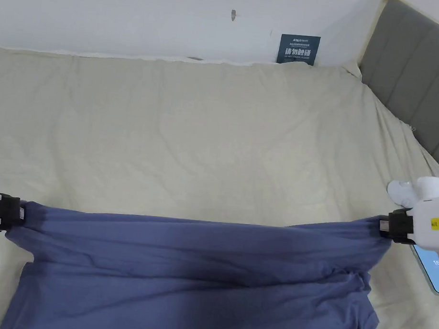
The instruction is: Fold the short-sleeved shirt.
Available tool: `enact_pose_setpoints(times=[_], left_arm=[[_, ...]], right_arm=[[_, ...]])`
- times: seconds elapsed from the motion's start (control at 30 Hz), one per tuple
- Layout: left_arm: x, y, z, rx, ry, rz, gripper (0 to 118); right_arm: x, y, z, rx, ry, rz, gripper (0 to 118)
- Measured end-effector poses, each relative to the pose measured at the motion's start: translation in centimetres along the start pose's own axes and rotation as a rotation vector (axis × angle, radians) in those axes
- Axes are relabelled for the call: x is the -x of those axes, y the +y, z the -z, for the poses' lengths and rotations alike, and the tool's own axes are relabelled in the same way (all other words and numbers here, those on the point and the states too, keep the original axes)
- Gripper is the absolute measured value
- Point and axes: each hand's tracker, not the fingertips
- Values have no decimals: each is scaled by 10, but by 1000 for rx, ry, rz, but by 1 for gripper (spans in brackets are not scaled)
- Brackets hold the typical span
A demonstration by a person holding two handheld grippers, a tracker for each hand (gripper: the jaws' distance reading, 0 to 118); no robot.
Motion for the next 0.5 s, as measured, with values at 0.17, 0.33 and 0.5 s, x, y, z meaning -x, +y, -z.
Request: enact_pose_setpoints(times=[0.17, 0.33, 0.5], left_arm=[[16, -48, -27, -12, -23, -21, 1], [28, -98, -36, 18, -21, -30, 1], [36, -131, -13, 108, -3, -59, 1]], right_arm=[[-1, -54, -26, -4, 30, 11, 0], [-5, -104, -25, 44, 41, 29, 0], [-12, -135, 5, 134, 21, 54, 0]])
